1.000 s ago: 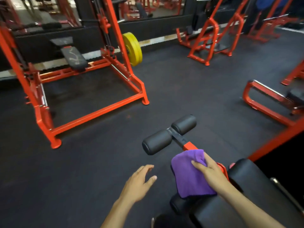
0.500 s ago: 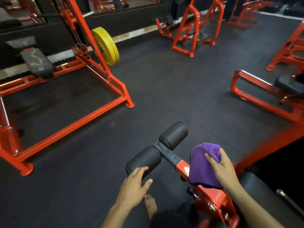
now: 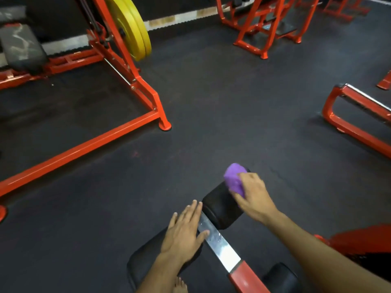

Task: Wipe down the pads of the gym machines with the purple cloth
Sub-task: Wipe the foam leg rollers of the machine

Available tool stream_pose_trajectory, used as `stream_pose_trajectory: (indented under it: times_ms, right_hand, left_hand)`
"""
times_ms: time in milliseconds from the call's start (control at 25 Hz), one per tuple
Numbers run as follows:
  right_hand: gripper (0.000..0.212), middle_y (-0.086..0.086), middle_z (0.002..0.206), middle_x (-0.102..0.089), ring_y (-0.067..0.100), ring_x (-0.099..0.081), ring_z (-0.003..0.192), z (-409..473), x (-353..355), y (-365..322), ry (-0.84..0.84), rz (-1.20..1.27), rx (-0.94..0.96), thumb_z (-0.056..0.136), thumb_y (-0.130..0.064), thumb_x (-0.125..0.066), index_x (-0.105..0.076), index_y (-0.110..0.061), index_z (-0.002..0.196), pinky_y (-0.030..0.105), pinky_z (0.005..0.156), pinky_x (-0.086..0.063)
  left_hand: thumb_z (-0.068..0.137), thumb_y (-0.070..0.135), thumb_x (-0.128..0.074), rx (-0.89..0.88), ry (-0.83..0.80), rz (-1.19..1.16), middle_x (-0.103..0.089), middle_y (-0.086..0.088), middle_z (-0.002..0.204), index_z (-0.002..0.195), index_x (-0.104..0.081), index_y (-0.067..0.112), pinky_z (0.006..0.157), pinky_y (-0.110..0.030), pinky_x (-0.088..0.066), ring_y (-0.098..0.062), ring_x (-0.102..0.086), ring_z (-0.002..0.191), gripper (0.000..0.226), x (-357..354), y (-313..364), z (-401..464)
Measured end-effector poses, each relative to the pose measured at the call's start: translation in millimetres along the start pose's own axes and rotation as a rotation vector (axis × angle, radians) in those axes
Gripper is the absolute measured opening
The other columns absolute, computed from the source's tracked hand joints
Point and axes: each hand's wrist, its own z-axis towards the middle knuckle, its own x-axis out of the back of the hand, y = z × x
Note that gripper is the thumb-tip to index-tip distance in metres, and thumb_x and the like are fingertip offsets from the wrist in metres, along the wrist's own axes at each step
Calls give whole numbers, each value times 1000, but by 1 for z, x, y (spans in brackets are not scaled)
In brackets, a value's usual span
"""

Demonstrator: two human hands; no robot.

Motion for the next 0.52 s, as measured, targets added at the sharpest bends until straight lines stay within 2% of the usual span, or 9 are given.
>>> stream_pose_trajectory:
  times_ms: [40,80,120,160,240,320,400,520]
  right_hand:
    - [39,7,109,-56,34,-52,111,6,-30,8,-82,-133,144,87,-46,-55,-60,-19,114,55,99,-43]
    - [46,8,119,-54,36,-49,123,7,-55,14,-145,-244,253,87,-54,-51,-61,-24,121,64,107,-34]
    - [50,9,132,-52,37,-44,133,8,-71,20,-164,-299,315,88,-61,-48,-61,-31,126,69,110,-27]
    - [52,8,144,-48,36,-40,139,10,-83,31,-140,-316,341,89,-65,-45,-60,-36,129,69,111,-23]
    - [53,4,159,-38,32,-37,142,10,-92,52,-64,-325,391,91,-68,-43,-60,-39,133,65,112,-24]
    - [52,2,153,-48,31,-44,137,13,-96,68,-7,-337,493,92,-65,-46,-63,-33,129,59,110,-30]
    - [46,1,137,-59,29,-53,126,22,-94,85,108,-348,524,92,-60,-50,-67,-25,119,53,105,-37]
    - [36,0,119,-63,30,-58,112,32,-89,102,333,-249,305,88,-53,-54,-59,-27,112,47,91,-42]
  left_hand:
    - [103,66,-31,-15,-7,41,21,17,167,163,12,33,128,-41,-7,-9,-2,159,81,-17,-3,11]
    - [101,70,-31,-39,20,73,15,16,168,164,6,34,126,-43,-17,-12,-13,159,82,-31,-5,18]
    - [98,74,-31,-63,72,102,1,13,170,165,-5,34,119,-44,-32,-15,-30,154,83,-42,-8,22]
    - [96,77,-33,-86,133,142,-15,11,171,165,-16,35,109,-43,-44,-17,-45,146,82,-52,-12,23]
    - [97,77,-34,-156,210,214,-29,13,168,163,-21,41,97,-40,-51,-18,-57,136,77,-67,-15,25]
    - [99,75,-32,-177,272,285,-28,15,167,162,-17,45,96,-39,-51,-17,-57,135,72,-71,-17,26]
    - [100,75,-29,-160,295,321,-26,17,167,162,-14,47,99,-38,-50,-15,-55,138,70,-73,-15,26]
    - [101,75,-22,-155,293,353,-20,19,169,162,-6,49,104,-38,-47,-13,-50,142,68,-76,-14,24]
